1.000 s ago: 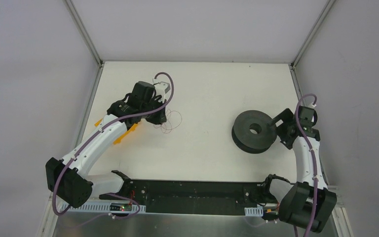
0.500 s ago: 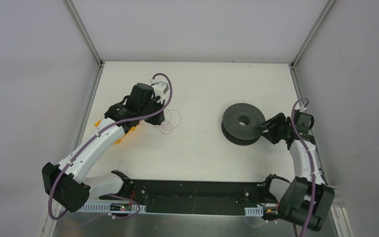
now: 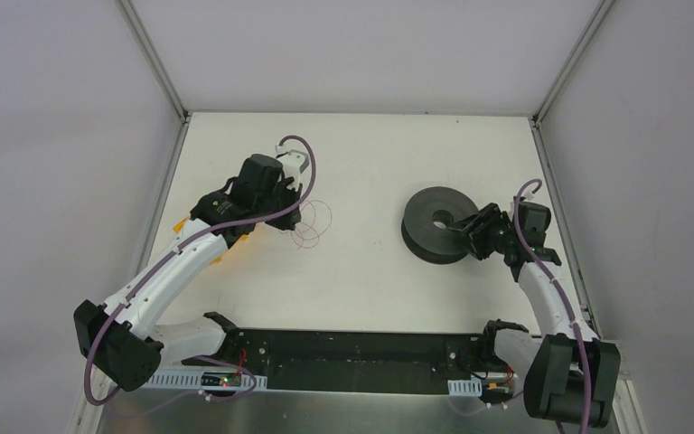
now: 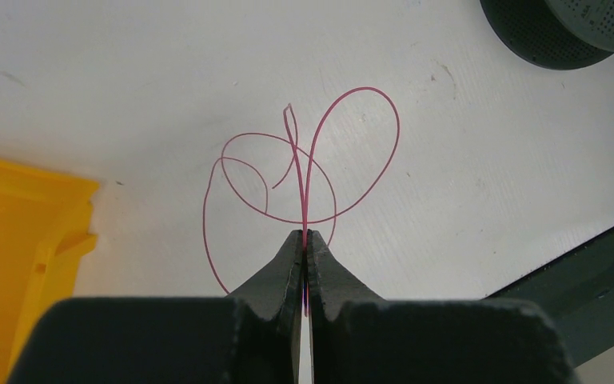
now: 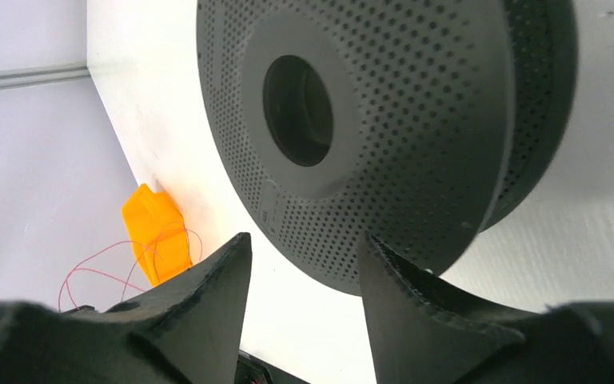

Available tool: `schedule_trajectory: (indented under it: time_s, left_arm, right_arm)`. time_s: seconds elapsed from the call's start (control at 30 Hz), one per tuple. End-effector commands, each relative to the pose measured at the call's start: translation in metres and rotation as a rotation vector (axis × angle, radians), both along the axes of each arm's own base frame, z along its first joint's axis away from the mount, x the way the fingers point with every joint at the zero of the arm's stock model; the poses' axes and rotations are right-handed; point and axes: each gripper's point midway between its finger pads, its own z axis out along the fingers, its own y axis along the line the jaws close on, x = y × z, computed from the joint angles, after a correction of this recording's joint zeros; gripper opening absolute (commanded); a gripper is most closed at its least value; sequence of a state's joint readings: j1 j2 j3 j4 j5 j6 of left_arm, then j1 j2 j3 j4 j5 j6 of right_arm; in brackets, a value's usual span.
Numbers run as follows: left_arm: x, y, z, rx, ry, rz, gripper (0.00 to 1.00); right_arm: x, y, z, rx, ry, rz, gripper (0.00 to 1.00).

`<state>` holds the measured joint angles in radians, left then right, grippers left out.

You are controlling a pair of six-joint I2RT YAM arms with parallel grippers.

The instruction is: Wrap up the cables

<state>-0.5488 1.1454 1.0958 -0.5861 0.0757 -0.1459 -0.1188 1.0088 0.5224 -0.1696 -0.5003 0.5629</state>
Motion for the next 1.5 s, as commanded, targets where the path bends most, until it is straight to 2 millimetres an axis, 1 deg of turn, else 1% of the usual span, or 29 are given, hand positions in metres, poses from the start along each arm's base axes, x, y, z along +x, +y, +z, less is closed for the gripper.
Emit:
schedule_trajectory:
  time_s: [0.0, 0.13, 0.2, 0.27, 0.37, 0.4, 0.5, 0.6, 0.73, 0.77, 0.8, 0.83, 0.9, 0.93, 0.97, 1.0, 1.03, 1.1, 1.13, 1.2, 1.3, 1.33, 1.37, 1.47]
  left_arm:
    - [-0.005, -0.004, 0.009, -0.029, -0.033, -0.028, 0.0]
    - [-0.012, -0.021, 0.016, -0.125, -0.018, -0.069, 0.0]
    - [-0.016, -0.029, 0.019, -0.178, 0.008, -0.074, 0.0]
    - [-0.021, -0.038, 0.023, -0.239, 0.044, -0.08, 0.0]
    - [-0.028, -0.05, 0.028, -0.322, 0.097, -0.088, 0.0]
    - [-0.03, -0.054, 0.03, -0.347, 0.112, -0.095, 0.0]
    - [-0.034, -0.061, 0.036, -0.402, 0.132, -0.105, 0.0]
    - [-0.037, -0.065, 0.042, -0.438, 0.14, -0.11, 0.0]
    - [-0.041, -0.072, 0.05, -0.496, 0.153, -0.126, 0.0]
    - [-0.042, -0.074, 0.05, -0.506, 0.159, -0.128, 0.0]
    - [-0.042, -0.075, 0.05, -0.514, 0.164, -0.129, 0.0]
    - [-0.043, -0.076, 0.049, -0.521, 0.171, -0.131, 0.0]
    - [-0.045, -0.077, 0.047, -0.533, 0.187, -0.134, 0.0]
    - [-0.046, -0.078, 0.046, -0.539, 0.194, -0.133, 0.0]
    - [-0.047, -0.078, 0.045, -0.545, 0.197, -0.132, 0.0]
    - [-0.048, -0.078, 0.044, -0.549, 0.201, -0.13, 0.0]
    - [-0.048, -0.078, 0.044, -0.555, 0.203, -0.128, 0.0]
    - [-0.049, -0.077, 0.042, -0.557, 0.207, -0.119, 0.03]
    - [-0.049, -0.076, 0.04, -0.555, 0.208, -0.111, 0.04]
    - [-0.049, -0.074, 0.037, -0.554, 0.212, -0.093, 0.07]
    - [-0.049, -0.073, 0.037, -0.56, 0.216, -0.074, 0.08]
    - [-0.05, -0.074, 0.036, -0.561, 0.222, -0.075, 0.06]
    - [-0.051, -0.074, 0.036, -0.563, 0.224, -0.082, 0.0]
    - [-0.052, -0.076, 0.033, -0.562, 0.232, -0.105, 0.0]
  right_arm:
    - [0.012, 0.014, 0.04, -0.029, -0.112, 0.037, 0.56]
    - [0.004, 0.051, 0.079, -0.047, -0.274, 0.188, 0.64]
    - [-0.003, 0.069, 0.1, -0.047, -0.389, 0.252, 0.66]
    - [-0.01, 0.084, 0.12, -0.042, -0.509, 0.281, 0.65]
    - [-0.022, 0.105, 0.14, -0.018, -0.661, 0.324, 0.66]
    - [-0.029, 0.115, 0.142, -0.008, -0.686, 0.348, 0.67]
    - [-0.038, 0.135, 0.142, 0.004, -0.708, 0.379, 0.69]
    - [-0.044, 0.161, 0.139, 0.02, -0.697, 0.436, 0.73]
    - [-0.047, 0.194, 0.131, -0.001, -0.682, 0.505, 0.79]
    - [-0.047, 0.203, 0.127, -0.001, -0.674, 0.524, 0.8]
    - [-0.048, 0.21, 0.131, 0.012, -0.684, 0.536, 0.8]
    - [-0.047, 0.217, 0.127, 0.014, -0.677, 0.545, 0.8]
    - [-0.042, 0.226, 0.125, 0.011, -0.667, 0.541, 0.79]
    - [-0.039, 0.229, 0.123, 0.004, -0.658, 0.539, 0.76]
    - [-0.037, 0.23, 0.12, -0.001, -0.645, 0.533, 0.72]
    - [-0.034, 0.23, 0.117, -0.006, -0.638, 0.52, 0.61]
    - [-0.032, 0.23, 0.116, -0.009, -0.637, 0.509, 0.56]
    - [-0.028, 0.225, 0.116, -0.02, -0.647, 0.477, 0.35]
    - [-0.028, 0.221, 0.117, -0.024, -0.655, 0.464, 0.19]
    - [-0.024, 0.209, 0.116, -0.07, -0.671, 0.419, 0.0]
    - [-0.025, 0.192, 0.117, -0.14, -0.677, 0.388, 0.0]
    - [-0.026, 0.186, 0.116, -0.156, -0.677, 0.378, 0.0]
    - [-0.027, 0.181, 0.115, -0.169, -0.677, 0.373, 0.0]
    - [-0.031, 0.173, 0.114, -0.184, -0.679, 0.366, 0.0]
